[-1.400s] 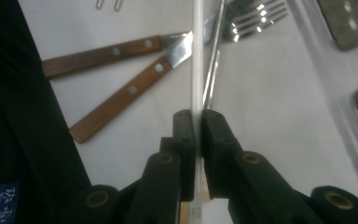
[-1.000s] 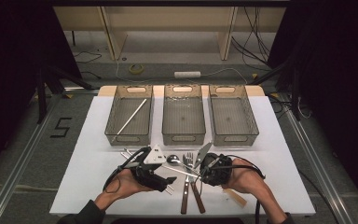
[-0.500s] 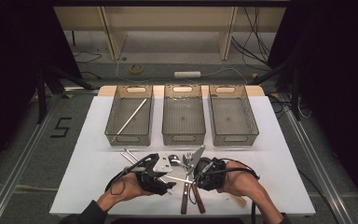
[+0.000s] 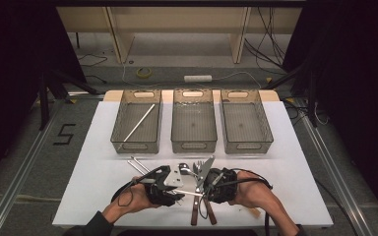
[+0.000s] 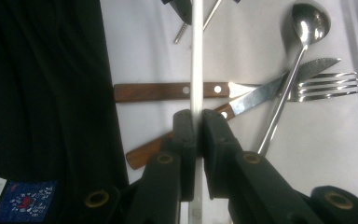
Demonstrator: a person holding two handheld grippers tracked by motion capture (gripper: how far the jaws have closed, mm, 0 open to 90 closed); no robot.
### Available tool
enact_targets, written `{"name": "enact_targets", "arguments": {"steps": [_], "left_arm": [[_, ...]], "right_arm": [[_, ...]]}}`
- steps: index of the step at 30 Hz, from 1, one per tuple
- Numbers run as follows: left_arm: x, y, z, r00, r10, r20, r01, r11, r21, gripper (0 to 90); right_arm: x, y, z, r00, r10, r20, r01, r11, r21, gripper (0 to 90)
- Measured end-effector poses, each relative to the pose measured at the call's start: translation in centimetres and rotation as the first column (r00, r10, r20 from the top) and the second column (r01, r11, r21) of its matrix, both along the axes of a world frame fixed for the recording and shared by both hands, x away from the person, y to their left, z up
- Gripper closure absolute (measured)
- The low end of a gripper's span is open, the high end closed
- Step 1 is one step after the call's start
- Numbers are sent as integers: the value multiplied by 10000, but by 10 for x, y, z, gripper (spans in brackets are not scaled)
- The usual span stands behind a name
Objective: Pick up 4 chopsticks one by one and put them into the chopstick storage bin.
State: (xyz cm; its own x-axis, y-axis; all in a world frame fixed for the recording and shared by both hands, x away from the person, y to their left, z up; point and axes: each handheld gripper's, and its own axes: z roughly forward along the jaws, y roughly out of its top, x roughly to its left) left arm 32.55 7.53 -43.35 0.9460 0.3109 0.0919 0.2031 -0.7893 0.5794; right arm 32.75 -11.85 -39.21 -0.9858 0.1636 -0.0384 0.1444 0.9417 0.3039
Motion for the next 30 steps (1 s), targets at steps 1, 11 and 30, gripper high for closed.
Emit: {"name": "enact_targets", "arguments": {"steps": [1, 11, 30], "left_arm": [[0, 0, 0, 10000, -56, 10, 56, 10000, 73, 651], [-3, -1, -1, 9954, -761, -583, 787, 9959, 443, 757], [6, 16, 4, 9976, 225, -653, -227, 9997, -17, 846]], "right_arm": [[0, 0, 0, 10000, 42, -7, -42, 10000, -10, 851], [-1, -1, -1, 9986, 522, -77, -521, 9986, 117, 846], [19, -48, 22, 9648, -2548, 646, 2272, 9319, 2829, 417]]}}
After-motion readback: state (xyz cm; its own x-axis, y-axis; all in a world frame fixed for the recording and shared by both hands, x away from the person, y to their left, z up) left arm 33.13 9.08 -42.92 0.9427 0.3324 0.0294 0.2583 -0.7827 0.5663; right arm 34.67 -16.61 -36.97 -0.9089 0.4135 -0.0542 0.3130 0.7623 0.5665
